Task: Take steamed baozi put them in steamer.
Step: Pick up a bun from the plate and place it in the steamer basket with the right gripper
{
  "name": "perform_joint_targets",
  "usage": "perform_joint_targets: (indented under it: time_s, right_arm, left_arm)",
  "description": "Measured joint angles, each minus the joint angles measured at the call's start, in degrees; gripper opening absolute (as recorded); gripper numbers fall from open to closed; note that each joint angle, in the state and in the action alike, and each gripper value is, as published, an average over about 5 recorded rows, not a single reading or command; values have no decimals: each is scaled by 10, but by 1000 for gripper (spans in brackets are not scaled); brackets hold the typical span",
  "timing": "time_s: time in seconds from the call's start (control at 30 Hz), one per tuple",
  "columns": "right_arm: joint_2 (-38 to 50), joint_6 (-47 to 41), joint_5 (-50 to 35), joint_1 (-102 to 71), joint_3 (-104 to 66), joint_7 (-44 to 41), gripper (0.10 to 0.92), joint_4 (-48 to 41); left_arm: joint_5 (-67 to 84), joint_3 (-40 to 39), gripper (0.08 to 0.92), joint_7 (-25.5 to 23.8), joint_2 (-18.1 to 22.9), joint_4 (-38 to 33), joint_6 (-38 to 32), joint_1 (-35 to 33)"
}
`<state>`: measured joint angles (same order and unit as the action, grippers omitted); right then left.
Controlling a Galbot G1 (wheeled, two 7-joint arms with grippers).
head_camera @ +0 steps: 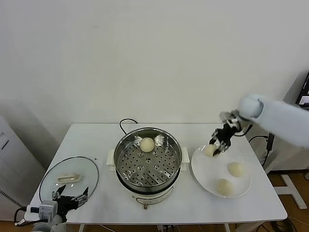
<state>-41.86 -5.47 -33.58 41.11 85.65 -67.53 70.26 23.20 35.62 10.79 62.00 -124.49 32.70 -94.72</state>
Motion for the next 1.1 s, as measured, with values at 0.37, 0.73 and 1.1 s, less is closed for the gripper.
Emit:
perform_joint_targets:
  time_s: [0.37, 0.73, 1.1]
  right_arm:
    - [-39, -89, -165, 114, 57, 54, 450, 88]
    - [-112, -153, -286, 99, 38, 165, 449, 135]
    - [-192, -188, -326, 25, 7, 262, 450, 132]
  left_arm:
    - [-2, -3, 823, 0, 0, -1, 2, 5]
    - [-2, -2, 823, 0, 3, -3, 0, 4]
    - [-2, 6, 823, 0, 9, -6, -1, -3]
